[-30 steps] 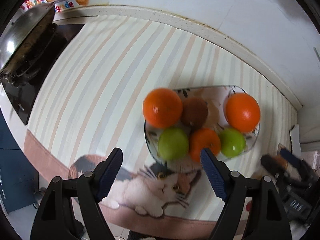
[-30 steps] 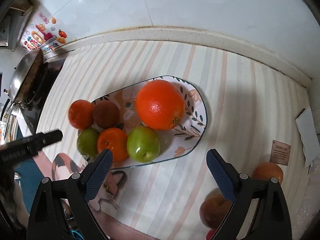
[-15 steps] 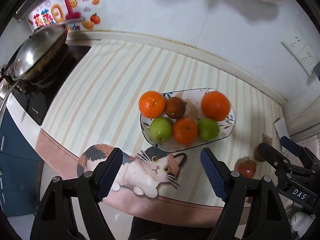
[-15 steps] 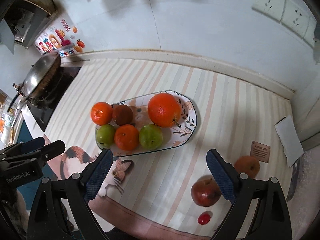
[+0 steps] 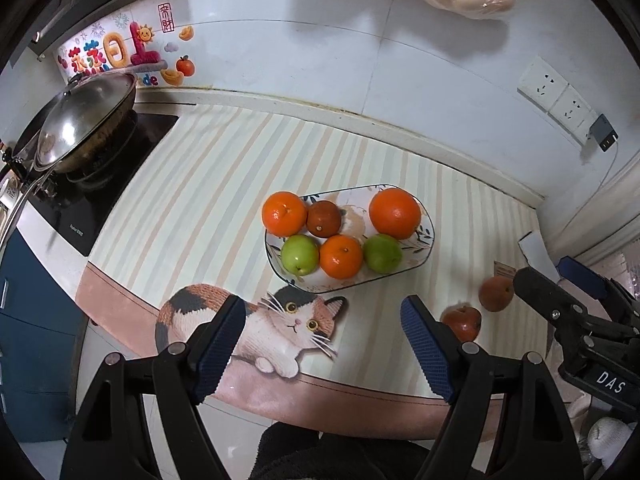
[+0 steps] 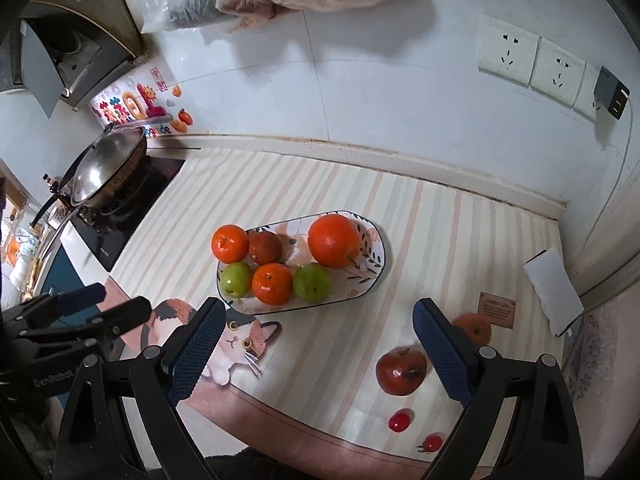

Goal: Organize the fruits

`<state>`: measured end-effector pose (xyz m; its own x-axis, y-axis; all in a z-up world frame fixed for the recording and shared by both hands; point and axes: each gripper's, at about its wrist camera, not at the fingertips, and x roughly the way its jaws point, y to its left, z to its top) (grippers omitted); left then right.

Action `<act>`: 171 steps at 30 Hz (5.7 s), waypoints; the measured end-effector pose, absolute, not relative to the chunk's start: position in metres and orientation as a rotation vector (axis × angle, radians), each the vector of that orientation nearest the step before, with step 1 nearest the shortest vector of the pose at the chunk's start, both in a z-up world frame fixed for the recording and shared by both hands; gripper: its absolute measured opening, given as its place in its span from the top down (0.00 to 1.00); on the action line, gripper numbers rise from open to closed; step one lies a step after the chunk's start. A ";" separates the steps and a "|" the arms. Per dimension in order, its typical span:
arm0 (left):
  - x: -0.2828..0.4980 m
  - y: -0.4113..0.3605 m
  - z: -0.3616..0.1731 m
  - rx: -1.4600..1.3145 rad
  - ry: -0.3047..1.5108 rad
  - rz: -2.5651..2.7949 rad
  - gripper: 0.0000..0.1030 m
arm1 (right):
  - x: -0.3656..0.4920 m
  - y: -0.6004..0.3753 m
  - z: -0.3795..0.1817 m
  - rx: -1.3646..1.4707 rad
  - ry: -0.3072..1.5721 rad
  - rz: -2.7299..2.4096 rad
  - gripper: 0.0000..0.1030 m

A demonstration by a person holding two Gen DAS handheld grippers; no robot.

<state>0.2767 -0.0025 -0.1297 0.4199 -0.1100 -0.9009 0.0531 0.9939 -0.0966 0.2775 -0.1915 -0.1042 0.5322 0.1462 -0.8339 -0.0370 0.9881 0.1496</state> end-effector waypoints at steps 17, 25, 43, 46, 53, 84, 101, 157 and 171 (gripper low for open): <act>0.310 -0.102 -0.214 0.041 1.324 -0.259 0.17 | 0.271 -0.312 -0.194 0.389 1.173 -0.027 0.35; 0.326 -0.191 -0.299 -0.025 1.574 -0.410 0.17 | 0.269 -0.388 -0.249 0.515 1.213 -0.146 0.35; 0.333 -0.197 -0.352 0.113 1.622 -0.319 0.36 | 0.308 -0.421 -0.301 0.548 1.319 -0.139 0.33; 0.337 -0.180 -0.357 0.052 1.641 -0.304 0.36 | 0.318 -0.418 -0.315 0.539 1.355 -0.130 0.29; 0.352 -0.178 -0.355 0.027 1.623 -0.281 0.36 | 0.336 -0.408 -0.349 0.545 1.416 -0.104 0.29; 0.422 -0.075 -0.226 -0.055 1.348 -0.193 0.36 | 0.434 -0.276 -0.288 0.331 1.249 0.225 0.31; 0.498 -0.066 -0.315 -0.028 1.571 -0.142 0.36 | 0.424 -0.250 -0.321 0.250 1.271 0.209 0.31; 0.341 -0.133 -0.285 0.046 1.470 -0.253 0.17 | 0.237 -0.383 -0.344 0.482 1.242 -0.140 0.14; 0.336 -0.125 -0.303 0.017 1.503 -0.243 0.17 | 0.263 -0.357 -0.350 0.380 1.321 -0.108 0.33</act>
<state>0.3358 -0.1252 -0.3031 0.0488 -0.1488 -0.9877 0.1695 0.9757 -0.1387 0.2634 -0.3575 -0.3501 0.2524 0.1365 -0.9579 0.2904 0.9337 0.2096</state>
